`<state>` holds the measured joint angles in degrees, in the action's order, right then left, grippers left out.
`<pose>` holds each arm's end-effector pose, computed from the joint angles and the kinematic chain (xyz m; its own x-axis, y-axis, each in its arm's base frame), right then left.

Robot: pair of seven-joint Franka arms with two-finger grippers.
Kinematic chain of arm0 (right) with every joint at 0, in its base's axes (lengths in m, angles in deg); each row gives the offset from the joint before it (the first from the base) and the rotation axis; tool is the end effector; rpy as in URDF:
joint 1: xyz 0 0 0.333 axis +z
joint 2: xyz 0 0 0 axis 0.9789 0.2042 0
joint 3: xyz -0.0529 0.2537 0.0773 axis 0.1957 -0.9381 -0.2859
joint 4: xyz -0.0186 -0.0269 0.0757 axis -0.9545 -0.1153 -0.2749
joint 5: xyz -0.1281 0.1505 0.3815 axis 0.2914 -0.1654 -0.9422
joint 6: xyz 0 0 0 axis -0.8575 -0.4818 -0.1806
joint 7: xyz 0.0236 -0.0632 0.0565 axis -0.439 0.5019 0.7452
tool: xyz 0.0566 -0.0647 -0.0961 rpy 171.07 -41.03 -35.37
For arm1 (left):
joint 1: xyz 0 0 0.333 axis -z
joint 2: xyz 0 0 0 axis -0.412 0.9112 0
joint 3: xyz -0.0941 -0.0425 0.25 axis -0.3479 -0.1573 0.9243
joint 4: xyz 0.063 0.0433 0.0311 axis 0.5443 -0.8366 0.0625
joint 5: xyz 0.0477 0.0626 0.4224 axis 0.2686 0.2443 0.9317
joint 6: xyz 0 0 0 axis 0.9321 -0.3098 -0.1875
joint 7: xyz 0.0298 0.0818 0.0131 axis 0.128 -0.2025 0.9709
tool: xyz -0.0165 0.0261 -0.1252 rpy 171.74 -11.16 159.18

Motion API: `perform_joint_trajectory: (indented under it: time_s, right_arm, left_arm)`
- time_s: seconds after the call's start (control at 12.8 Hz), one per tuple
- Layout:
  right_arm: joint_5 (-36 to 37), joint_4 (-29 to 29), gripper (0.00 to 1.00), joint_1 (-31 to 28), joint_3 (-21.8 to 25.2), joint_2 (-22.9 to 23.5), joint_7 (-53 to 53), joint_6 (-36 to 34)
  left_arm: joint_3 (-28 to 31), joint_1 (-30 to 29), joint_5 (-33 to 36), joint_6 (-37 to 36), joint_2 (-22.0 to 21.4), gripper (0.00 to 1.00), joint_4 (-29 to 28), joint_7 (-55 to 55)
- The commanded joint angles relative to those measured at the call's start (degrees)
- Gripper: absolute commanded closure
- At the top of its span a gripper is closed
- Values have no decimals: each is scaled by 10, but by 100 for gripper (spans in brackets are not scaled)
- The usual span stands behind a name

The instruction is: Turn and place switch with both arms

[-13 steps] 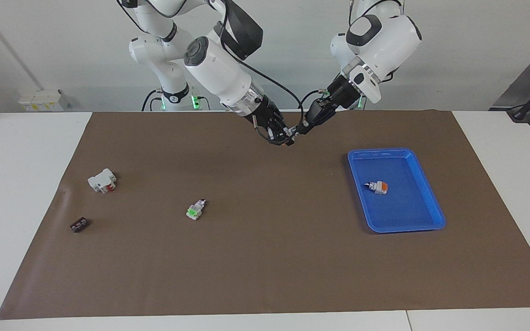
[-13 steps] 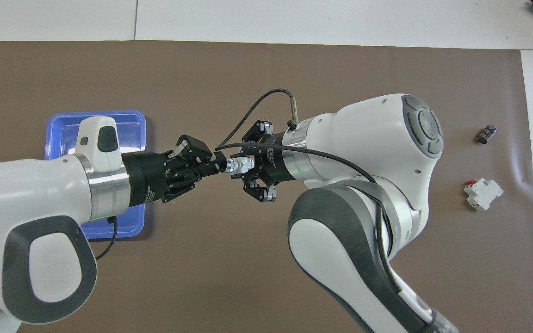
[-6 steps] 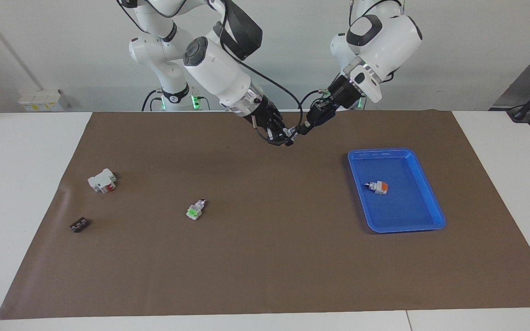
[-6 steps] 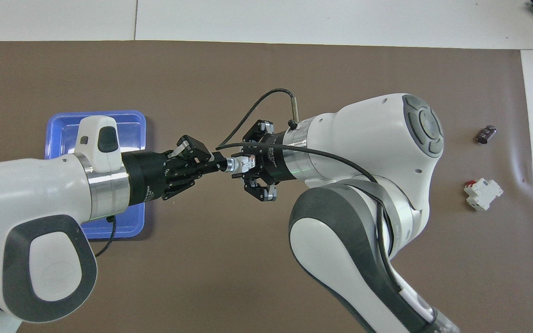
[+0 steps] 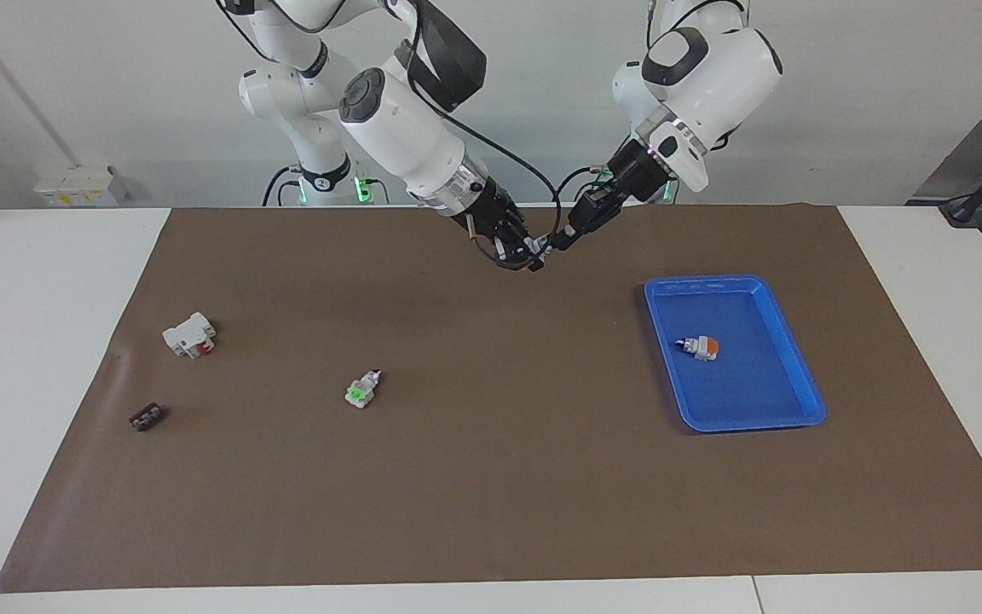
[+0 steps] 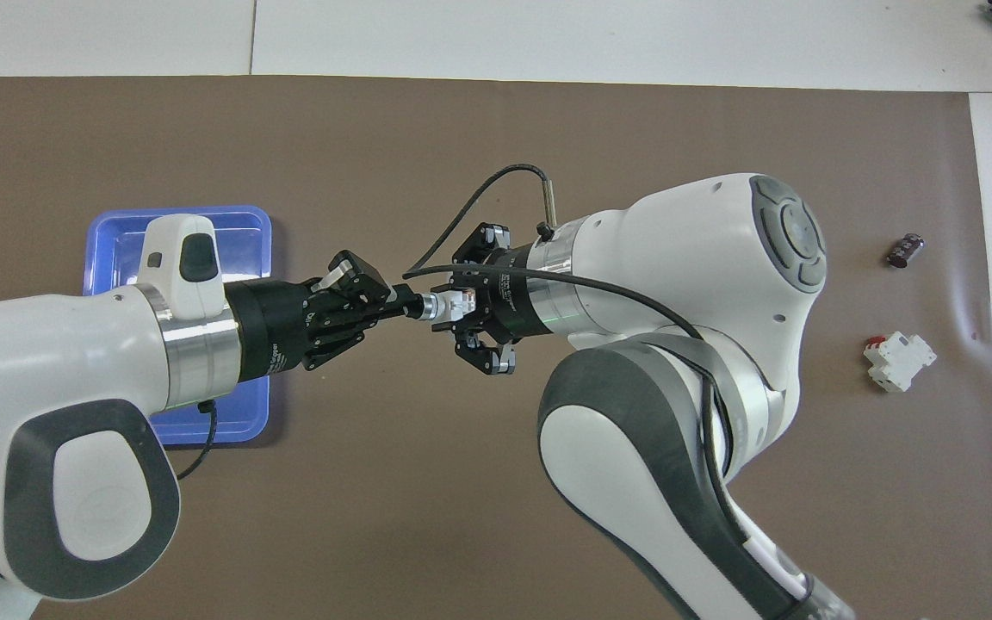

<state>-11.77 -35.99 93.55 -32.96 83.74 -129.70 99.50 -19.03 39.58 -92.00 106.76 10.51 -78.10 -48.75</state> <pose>0.5657 0.3766 0.4521 0.0349 -0.7959 -0.6044 -0.9993 -0.0205 -0.0307 0.5220 -0.2724 0.4808 0.7802 0.5501 -0.2978 0.5804 -0.4593 0.6724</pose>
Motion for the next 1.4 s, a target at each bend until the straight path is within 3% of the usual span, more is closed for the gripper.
perform_joint_trajectory:
  time_s: [0.0,0.78,1.01,1.33]
  right_arm:
    - [5,5,100,-5,-5,-1,-12,-3]
    - [5,5,100,-5,-5,-1,-13,-5]
    - [5,5,100,-6,-5,-1,-13,-6]
    - [5,5,100,-6,-5,-1,-13,-6]
  left_arm:
    - [4,10,-8,8,-1,100,-1,95]
    - [1,23,-3,9,-2,100,2,593]
    - [1,18,-1,11,-2,100,-1,661]
    - [2,14,2,11,-2,100,0,663]
